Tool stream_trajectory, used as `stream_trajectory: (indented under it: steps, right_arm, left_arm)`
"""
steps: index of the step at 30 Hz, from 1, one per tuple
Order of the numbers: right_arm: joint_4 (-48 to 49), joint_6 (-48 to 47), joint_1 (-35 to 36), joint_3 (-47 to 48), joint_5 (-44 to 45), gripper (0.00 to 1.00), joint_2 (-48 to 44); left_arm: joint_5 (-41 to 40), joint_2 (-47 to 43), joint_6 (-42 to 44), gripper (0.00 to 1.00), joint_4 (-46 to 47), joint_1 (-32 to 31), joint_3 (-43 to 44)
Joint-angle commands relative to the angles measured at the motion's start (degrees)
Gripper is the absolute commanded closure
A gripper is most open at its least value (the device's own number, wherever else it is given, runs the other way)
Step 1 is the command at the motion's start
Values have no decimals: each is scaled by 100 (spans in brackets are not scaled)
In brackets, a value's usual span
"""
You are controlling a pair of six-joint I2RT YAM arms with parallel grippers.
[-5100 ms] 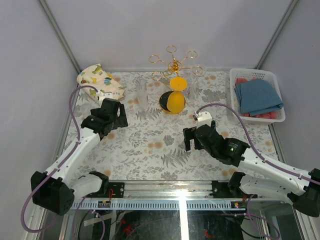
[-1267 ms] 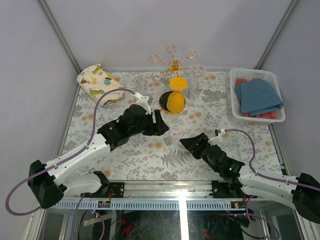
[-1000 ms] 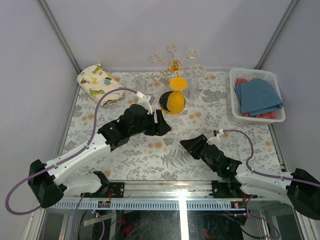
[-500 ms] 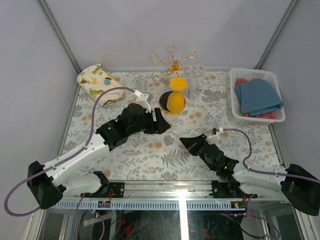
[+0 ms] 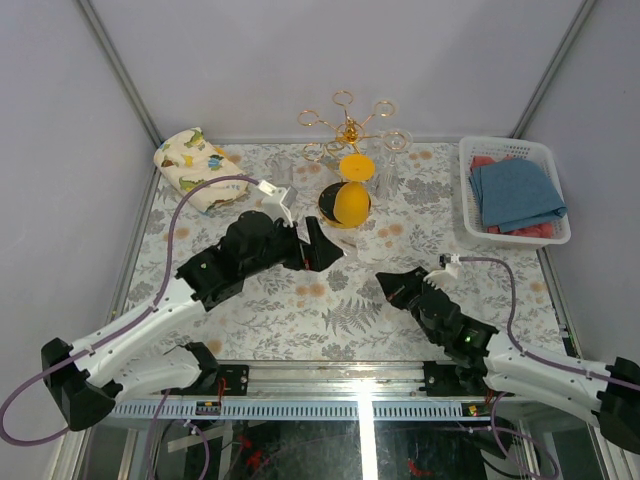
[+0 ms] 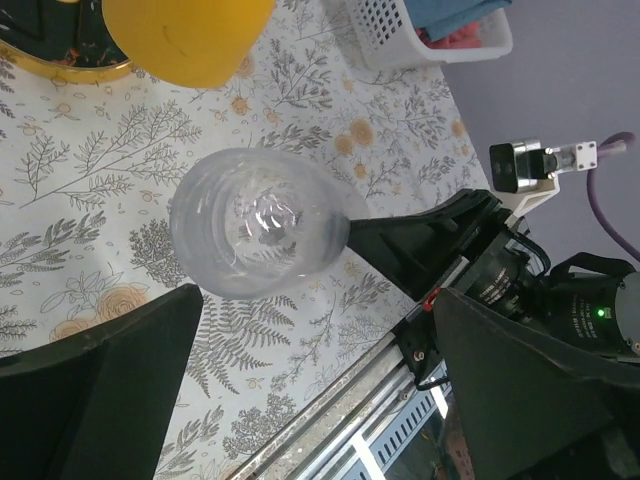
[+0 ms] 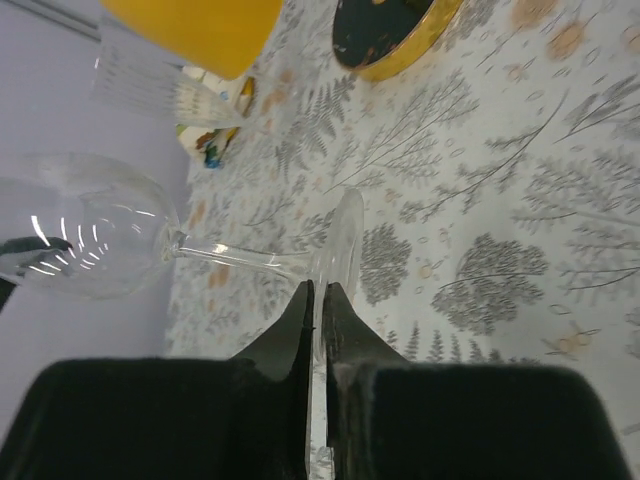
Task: Place the wine glass upside down on the wine glass rack
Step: Adjust the wine glass.
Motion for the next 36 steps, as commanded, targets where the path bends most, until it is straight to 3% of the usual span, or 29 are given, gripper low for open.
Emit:
stream_trajectory:
  steps: [1, 5, 8, 17, 20, 29, 36]
  right_arm:
    - [-1522, -1052, -15, 673, 975, 100, -732]
    - [-2507, -2087, -15, 1084, 1201, 100, -1237]
    - [-3171, -3341, -15, 1605, 797, 100, -1369]
    - [-4289, -5219, -12, 3143, 190, 100, -520]
    - [-4734, -5418, -18, 3558, 518, 100, -286]
    - [-2878, -7781, -15, 2703, -498, 100, -1056]
    - [-3355, -8545, -19, 3203, -1403, 100, -625]
  left_arm:
    - [8, -261, 425, 0, 120, -22, 82]
    - [-220, -361, 765, 0, -115, -20, 163]
    - [-346, -352, 1006, 0, -267, -23, 223]
    - [-609, -507, 1370, 0, 68, -24, -67]
    - [-588, -521, 1578, 0, 127, -19, -59]
    - [44, -578, 2408, 0, 206, -27, -105]
    - [637, -442, 2645, 0, 519, -19, -198]
